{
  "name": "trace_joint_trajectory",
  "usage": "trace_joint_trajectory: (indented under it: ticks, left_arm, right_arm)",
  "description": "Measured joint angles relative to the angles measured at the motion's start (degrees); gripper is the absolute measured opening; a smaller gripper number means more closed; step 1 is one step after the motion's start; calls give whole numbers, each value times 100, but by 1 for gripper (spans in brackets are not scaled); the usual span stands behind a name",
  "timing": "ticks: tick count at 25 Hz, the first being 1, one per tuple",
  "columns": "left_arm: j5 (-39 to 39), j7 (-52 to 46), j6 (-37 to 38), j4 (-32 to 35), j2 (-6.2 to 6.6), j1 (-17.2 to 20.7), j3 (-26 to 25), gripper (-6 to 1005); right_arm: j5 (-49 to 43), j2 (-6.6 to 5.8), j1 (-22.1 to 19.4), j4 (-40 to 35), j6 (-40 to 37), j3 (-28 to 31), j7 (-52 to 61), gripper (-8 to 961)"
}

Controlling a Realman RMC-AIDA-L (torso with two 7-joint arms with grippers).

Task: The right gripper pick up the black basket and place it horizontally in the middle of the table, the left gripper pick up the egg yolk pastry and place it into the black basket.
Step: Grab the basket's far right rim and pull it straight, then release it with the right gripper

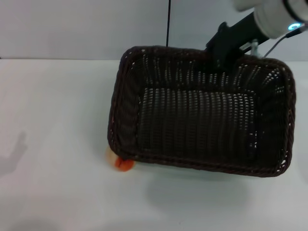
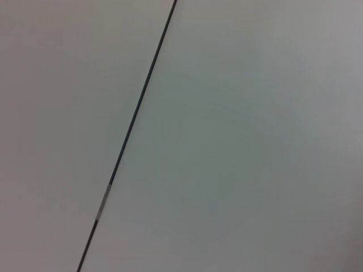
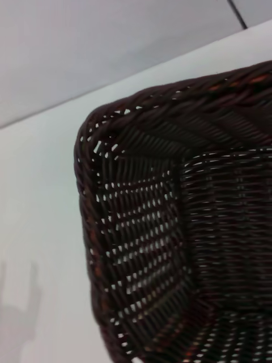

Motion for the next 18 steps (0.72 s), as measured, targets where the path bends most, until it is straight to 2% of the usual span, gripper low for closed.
trace_joint_trajectory:
  ticks: [6, 14, 18]
  left_arm:
    - [3, 2, 18, -22, -6, 64, 57, 832]
    - [2, -8, 15, -27, -7, 27, 133, 832]
    - [2, -26, -5, -27, -3, 5, 163, 832]
  right_arm:
    - [270, 28, -215, -11, 337, -741, -80, 158]
    - [427, 46, -496, -114, 677, -1175, -420, 159]
    - [524, 53, -669, -273, 812, -1346, -460, 206]
